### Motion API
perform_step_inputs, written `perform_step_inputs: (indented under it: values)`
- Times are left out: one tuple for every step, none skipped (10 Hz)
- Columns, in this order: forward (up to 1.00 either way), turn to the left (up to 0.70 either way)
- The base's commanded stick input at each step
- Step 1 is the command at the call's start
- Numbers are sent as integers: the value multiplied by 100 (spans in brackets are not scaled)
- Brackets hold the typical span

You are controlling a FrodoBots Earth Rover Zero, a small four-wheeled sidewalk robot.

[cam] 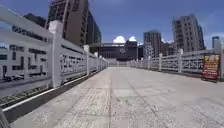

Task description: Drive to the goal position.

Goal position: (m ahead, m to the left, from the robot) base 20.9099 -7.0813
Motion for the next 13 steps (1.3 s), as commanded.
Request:
perform_step_inputs:
  values:
    - [70, 0]
    - [70, 0]
    - [70, 0]
    - [70, 0]
    - [70, 0]
    - [70, 0]
    - [70, 0]
    - [70, 0]
    - [70, 0]
    - [70, 0]
    - [70, 0]
    - [70, 0]
    - [70, 0]
